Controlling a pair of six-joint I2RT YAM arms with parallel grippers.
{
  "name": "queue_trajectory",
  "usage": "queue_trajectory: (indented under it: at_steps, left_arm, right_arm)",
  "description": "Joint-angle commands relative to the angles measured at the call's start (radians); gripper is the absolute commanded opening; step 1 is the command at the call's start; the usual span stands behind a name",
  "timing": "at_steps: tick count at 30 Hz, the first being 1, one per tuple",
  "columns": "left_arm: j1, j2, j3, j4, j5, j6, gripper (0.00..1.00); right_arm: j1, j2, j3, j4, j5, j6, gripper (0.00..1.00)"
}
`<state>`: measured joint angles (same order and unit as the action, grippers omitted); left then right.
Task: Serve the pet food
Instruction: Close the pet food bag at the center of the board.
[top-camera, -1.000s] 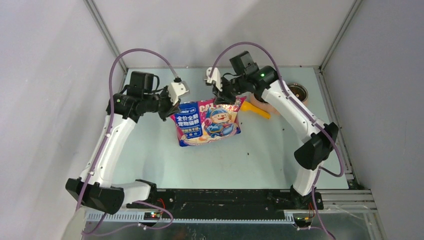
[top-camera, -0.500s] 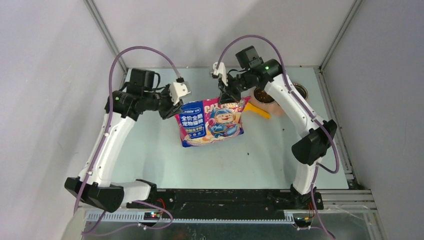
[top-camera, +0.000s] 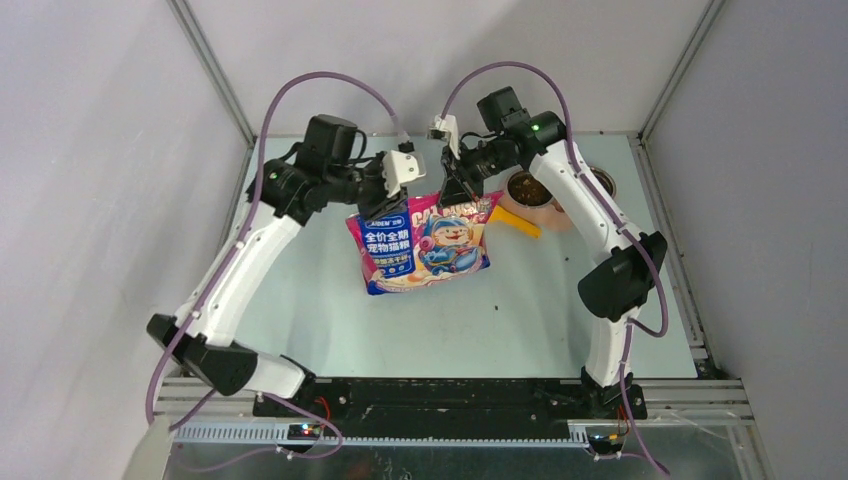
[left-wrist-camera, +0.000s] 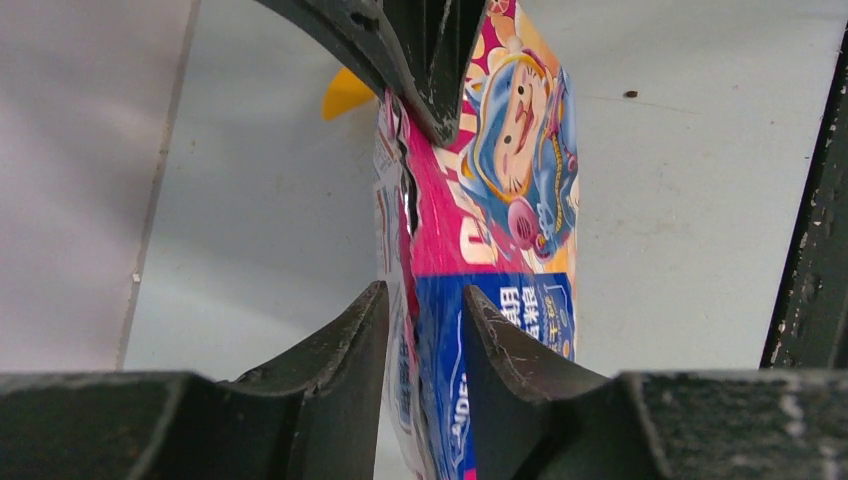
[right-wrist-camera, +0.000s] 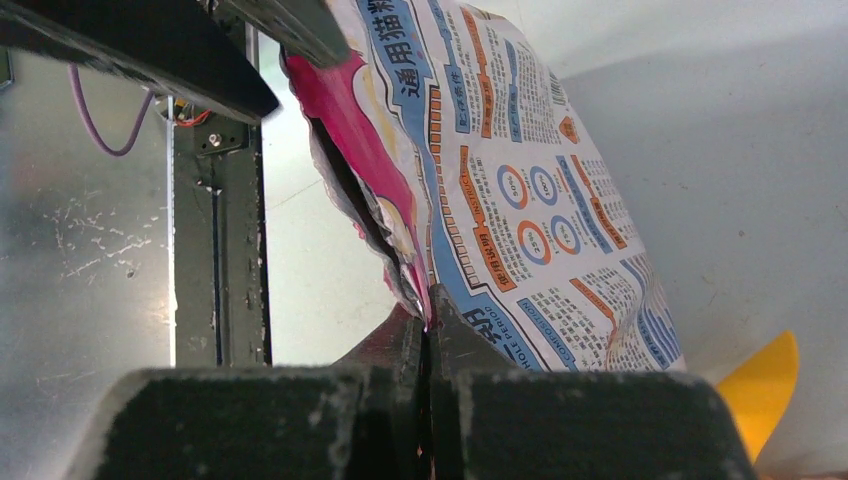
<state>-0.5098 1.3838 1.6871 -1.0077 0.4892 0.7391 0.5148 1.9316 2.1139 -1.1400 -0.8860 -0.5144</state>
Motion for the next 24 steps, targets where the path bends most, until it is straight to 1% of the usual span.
queue_trajectory:
  at_steps: [1, 7, 10, 11, 12, 13, 14, 15, 16, 17, 24]
  left_arm:
    - [-0.029, 0.071, 0.063, 0.031, -0.010, -0.034, 0.40]
    - [-0.064, 0.103, 0.083, 0.025, -0.014, -0.059, 0.40]
    - [-0.093, 0.107, 0.078, 0.042, -0.075, -0.088, 0.38]
    - [-0.100, 0.114, 0.075, 0.053, -0.094, -0.108, 0.33]
    - [-0.112, 0.117, 0.075, 0.063, -0.142, -0.117, 0.29]
    - [-0.118, 0.125, 0.074, 0.069, -0.191, -0.138, 0.18]
    - [-0.125, 0.129, 0.074, 0.082, -0.214, -0.150, 0.12]
    - [-0.128, 0.136, 0.073, 0.088, -0.264, -0.179, 0.04]
    - [-0.129, 0.140, 0.076, 0.103, -0.287, -0.195, 0.01]
    - [-0.130, 0.140, 0.078, 0.107, -0.328, -0.219, 0.01]
    - [-0.133, 0.101, 0.073, 0.135, -0.495, -0.315, 0.00]
  right_arm:
    - [0.002, -0.072, 0.072, 0.073, -0.157, 0.057, 0.00]
    - [-0.001, -0.085, 0.046, 0.117, -0.110, 0.091, 0.00]
    - [-0.009, -0.090, 0.036, 0.140, -0.120, 0.124, 0.00]
    - [-0.012, -0.094, 0.034, 0.149, -0.124, 0.131, 0.00]
    - [-0.013, -0.101, 0.028, 0.156, -0.125, 0.147, 0.00]
    - [-0.015, -0.105, 0.023, 0.175, -0.118, 0.156, 0.00]
    - [-0.015, -0.115, 0.012, 0.184, -0.114, 0.171, 0.00]
    - [-0.016, -0.120, 0.005, 0.203, -0.100, 0.179, 0.00]
    - [-0.017, -0.131, -0.009, 0.214, -0.093, 0.195, 0.00]
    - [-0.018, -0.138, -0.024, 0.232, -0.082, 0.203, 0.00]
    - [-0.036, -0.204, -0.064, 0.323, -0.005, 0.324, 0.00]
